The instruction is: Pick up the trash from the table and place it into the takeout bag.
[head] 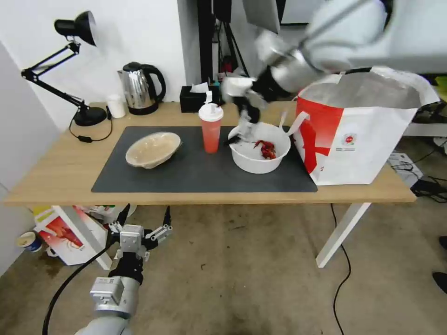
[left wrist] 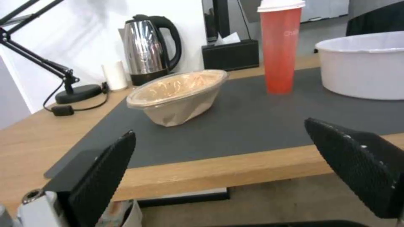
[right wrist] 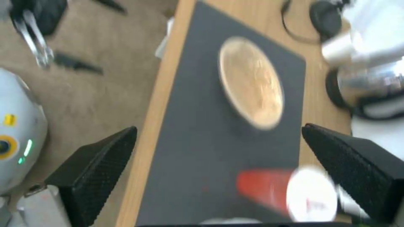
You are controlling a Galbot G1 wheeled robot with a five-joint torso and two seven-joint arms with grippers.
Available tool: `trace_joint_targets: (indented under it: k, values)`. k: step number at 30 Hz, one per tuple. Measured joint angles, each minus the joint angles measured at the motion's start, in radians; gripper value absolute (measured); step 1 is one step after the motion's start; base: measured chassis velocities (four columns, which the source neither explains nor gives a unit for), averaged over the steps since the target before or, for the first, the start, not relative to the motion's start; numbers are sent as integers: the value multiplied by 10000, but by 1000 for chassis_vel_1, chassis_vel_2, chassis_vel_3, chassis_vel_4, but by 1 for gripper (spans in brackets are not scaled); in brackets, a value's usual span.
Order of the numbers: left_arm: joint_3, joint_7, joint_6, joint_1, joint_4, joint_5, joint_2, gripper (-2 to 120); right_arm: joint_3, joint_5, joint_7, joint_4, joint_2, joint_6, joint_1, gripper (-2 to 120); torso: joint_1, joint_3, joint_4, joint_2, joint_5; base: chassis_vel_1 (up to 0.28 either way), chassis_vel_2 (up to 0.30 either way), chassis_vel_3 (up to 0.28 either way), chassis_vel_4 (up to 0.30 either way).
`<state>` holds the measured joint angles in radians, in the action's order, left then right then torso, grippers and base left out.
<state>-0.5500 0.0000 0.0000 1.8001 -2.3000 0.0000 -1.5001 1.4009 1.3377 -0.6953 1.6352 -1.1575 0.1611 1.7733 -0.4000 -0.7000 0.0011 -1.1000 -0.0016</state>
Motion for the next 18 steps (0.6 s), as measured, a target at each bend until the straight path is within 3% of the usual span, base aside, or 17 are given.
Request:
trace_joint_targets:
  k: [7,9,12,18]
  values:
    - [0,0,0,0,0,0,1,100,51,71,-73,-104,-80,80,20,100,0,0,-20,0,24,0,0,0,0]
    - [1,0,0,-1,0,0,0,100,72,85,-166,-139,-125,108,42,100,0,-1,-14,0,21,0,0,0,0]
    - [0,0,0,0,0,0,1,100,118,90,-1084,-434,-56,505,123,100,0,0,-6,0,15,0,0,0,0]
    - [0,0,0,0,0,0,1,100,126,70,-2249,-793,105,1029,213,100,0,-1,-13,0,20,0,0,0,0]
